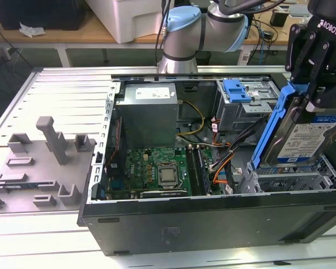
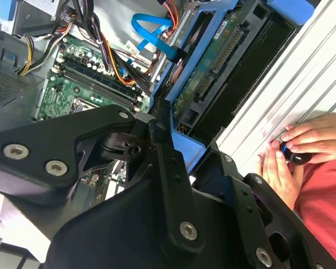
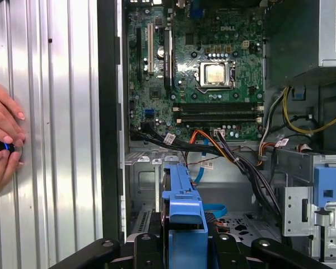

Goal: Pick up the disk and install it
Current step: 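Insert the disk into the insertion slot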

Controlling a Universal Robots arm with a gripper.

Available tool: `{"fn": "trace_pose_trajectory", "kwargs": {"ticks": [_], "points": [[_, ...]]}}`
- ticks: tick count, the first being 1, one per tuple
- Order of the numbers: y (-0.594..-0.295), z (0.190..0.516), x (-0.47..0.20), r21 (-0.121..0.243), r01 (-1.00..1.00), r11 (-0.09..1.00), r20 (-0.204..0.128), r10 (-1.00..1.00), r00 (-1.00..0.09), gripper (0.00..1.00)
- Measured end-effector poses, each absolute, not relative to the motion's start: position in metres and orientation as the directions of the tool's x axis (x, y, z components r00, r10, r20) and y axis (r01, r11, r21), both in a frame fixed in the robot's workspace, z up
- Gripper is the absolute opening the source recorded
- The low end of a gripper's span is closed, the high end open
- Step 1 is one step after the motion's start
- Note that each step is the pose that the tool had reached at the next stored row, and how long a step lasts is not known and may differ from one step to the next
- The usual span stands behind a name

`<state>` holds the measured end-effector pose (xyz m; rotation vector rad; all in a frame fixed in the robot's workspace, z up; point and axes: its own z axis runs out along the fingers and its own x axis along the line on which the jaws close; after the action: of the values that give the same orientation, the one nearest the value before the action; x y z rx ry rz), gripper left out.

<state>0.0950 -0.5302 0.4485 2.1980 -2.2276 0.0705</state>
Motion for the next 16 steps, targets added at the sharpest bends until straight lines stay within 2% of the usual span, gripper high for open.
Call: {"fn": "trace_pose_trajectory", "kwargs": {"ticks": [16], "points": [[-0.5303, 0.4457, 0.0958, -0.024, -1.000, 0.013, 0.040, -0.999, -0.014, 0.36]]}}
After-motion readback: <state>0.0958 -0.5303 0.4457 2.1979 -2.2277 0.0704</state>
